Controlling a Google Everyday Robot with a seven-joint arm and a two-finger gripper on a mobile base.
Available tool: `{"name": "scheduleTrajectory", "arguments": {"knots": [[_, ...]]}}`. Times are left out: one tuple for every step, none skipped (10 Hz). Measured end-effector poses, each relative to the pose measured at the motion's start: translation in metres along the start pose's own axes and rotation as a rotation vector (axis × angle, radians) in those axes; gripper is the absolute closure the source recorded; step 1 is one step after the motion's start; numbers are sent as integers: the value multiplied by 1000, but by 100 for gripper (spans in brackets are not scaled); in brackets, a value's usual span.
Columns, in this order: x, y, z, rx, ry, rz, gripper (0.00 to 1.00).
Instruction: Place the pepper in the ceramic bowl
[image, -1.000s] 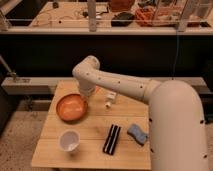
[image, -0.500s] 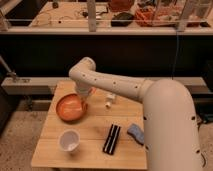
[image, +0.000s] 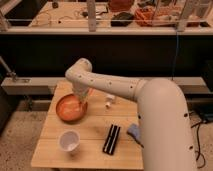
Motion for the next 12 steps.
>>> {"name": "scheduleTrajectory", "arguments": {"knots": [[-1, -1, 1, -1, -3, -1, 100], [-1, -1, 3, -1, -4, -3, 100], [0, -1, 4, -1, -3, -5, 100], [0, -3, 6, -1, -4, -9, 100], [-1, -4, 7, -1, -5, -11, 100], [-2, -6, 9, -1, -7, -16, 100], [-2, -6, 10, -3, -8, -18, 100], [-2, -7, 11, -3, -9, -20, 100], [-2, -8, 11, -3, -10, -22, 100], [-2, -8, 13, -4, -11, -24, 100], [-3, -9, 14, -5, -12, -26, 100], [-3, -10, 15, -5, -13, -28, 100]]}}
